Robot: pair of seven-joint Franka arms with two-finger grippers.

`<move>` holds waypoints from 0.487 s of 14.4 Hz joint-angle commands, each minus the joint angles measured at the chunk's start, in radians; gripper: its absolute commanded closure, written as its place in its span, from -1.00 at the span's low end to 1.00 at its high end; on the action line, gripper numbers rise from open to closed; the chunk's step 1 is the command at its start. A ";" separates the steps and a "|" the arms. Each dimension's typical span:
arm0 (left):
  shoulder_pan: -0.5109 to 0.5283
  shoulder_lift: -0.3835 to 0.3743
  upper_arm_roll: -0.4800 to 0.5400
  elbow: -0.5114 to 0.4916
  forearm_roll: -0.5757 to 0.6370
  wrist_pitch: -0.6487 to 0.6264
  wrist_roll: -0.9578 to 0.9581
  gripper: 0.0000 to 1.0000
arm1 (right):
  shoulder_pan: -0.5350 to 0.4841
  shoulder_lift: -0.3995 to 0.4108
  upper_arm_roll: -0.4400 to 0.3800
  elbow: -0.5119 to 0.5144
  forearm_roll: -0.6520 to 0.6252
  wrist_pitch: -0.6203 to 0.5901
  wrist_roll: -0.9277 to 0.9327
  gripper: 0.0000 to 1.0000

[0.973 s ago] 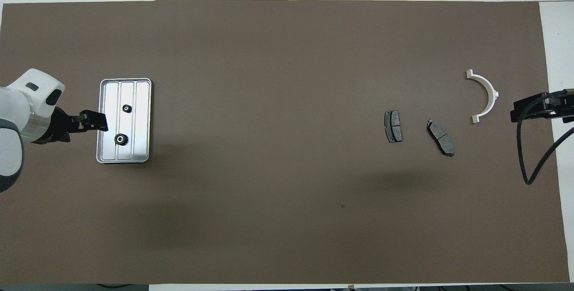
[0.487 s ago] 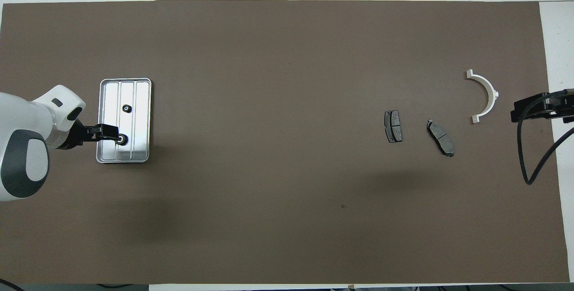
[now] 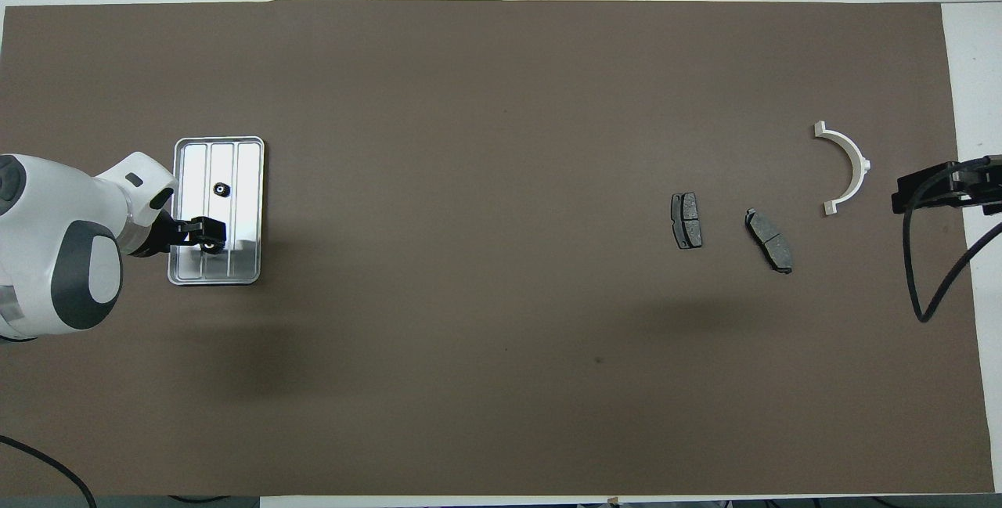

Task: Place bearing gear from tray to pile
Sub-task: 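Reach the left gripper down to a black gear in the tray, then close the left gripper on the black gear and lift it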

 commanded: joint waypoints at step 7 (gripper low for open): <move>-0.017 0.035 -0.001 -0.007 0.017 0.035 -0.004 -0.69 | 0.000 -0.046 0.008 -0.072 0.001 0.011 0.031 -1.00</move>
